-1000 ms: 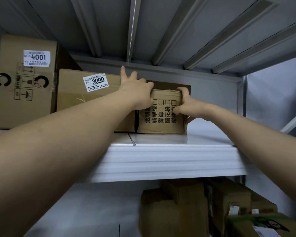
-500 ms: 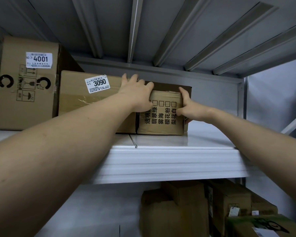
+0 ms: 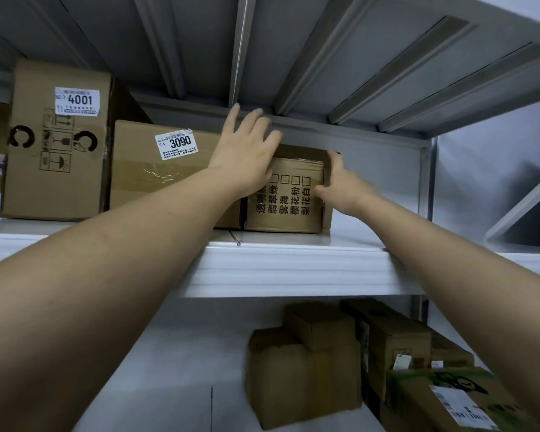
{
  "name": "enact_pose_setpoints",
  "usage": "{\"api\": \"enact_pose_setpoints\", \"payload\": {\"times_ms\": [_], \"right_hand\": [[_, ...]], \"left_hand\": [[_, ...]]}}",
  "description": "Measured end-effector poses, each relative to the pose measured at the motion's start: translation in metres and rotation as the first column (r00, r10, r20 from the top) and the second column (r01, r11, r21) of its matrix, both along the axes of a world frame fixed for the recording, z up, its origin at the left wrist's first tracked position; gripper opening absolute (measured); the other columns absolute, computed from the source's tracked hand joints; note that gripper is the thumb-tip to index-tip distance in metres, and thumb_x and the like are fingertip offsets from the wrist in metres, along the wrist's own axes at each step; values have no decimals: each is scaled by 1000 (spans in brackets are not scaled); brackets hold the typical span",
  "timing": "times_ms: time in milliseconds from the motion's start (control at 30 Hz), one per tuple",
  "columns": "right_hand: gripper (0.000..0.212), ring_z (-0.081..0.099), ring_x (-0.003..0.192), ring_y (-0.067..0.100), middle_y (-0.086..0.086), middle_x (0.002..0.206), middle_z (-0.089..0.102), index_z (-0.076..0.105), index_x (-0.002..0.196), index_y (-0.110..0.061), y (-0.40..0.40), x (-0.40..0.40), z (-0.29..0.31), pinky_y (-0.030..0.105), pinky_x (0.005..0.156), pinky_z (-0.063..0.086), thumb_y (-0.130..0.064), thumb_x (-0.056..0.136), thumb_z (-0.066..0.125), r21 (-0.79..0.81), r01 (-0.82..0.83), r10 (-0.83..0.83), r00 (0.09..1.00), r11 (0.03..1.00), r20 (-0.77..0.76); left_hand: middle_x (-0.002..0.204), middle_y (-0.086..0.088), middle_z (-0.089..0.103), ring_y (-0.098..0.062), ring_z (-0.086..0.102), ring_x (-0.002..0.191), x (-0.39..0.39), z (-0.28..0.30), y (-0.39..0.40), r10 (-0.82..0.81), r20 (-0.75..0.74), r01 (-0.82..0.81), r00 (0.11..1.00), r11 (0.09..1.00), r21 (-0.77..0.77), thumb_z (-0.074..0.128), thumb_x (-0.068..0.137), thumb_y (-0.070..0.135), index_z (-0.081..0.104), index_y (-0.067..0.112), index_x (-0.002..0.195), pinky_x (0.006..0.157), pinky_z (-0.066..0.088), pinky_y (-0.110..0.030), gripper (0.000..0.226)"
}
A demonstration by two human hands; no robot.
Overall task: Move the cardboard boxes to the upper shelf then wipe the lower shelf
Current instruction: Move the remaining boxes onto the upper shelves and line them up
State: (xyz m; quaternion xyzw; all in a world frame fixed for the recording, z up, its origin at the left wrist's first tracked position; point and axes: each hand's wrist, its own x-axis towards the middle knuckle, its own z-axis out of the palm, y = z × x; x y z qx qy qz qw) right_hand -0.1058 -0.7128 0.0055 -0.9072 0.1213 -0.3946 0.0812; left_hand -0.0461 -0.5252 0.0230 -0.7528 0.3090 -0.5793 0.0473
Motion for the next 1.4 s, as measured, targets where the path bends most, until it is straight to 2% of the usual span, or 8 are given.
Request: {"api": "enact_pose_setpoints", "payload": {"times_ms": [67,133,267,400,500,967,1333,1400], "right_hand": [[59,54,112,34,10,134,50,24,146,-23,3,-12,-2,38,82,45,-34,92,46,-62,58,-56,998,996,23],[47,54,111,34,10,130,52,38,137,-20,8,-28,-7,36,78,41,-32,92,45,-129,89,-83,995,988,54],[31,56,93,28,8,116,61,56,119,-17,20,-62,-9,32,71,41,-30,93,46,-251,118,-89,988,961,123],[23,61,93,24,2,105,67,63,106,-23,32,-99,-4,35,75,51,-27,91,46,-202,90,-54,983,975,176],[22,62,95,24,0,101,69,65,100,-26,38,-128,-6,40,82,53,-24,90,46,-149,54,-24,981,987,193],[17,61,80,7,-13,91,66,66,98,-25,51,-215,-92,38,76,54,-25,92,50,-86,-46,78,909,995,409],[16,61,74,11,-10,83,66,65,93,-23,41,-236,-215,40,68,52,-19,92,50,77,-69,20,860,995,509],[15,59,71,9,-12,80,64,64,90,-26,39,-230,-232,37,66,50,-19,91,51,125,-45,-20,879,991,476]], "left_hand": [[137,-13,41,-30,34,132,-13,-1,2,-47,81,50,996,998,-43,52,87,27,43,13,132,115,15,-47,48],[125,-12,47,-30,47,115,-33,-4,0,-99,112,109,989,990,-89,50,88,25,46,12,125,98,34,-43,39],[109,-11,58,-32,57,95,-70,-12,-9,-185,-64,170,981,967,-189,44,93,27,51,12,112,67,36,-36,25],[104,-6,63,-26,57,87,-98,-13,-19,-203,-348,130,915,966,-223,47,93,33,57,18,111,66,40,-33,25],[103,-4,64,-23,59,88,-121,-21,-20,-300,-431,201,851,944,-261,49,92,32,59,19,108,66,41,-33,23],[92,1,63,-24,59,85,-194,-118,-16,-536,-109,463,837,801,-380,44,93,29,55,19,97,61,37,-30,16],[75,7,59,-16,59,67,-199,-229,-32,-652,-253,560,714,750,-353,46,93,32,57,22,90,52,42,-28,15],[71,11,53,-11,53,61,-192,-247,-36,-648,-302,537,699,755,-376,48,92,32,56,23,87,45,31,-21,13]]}}
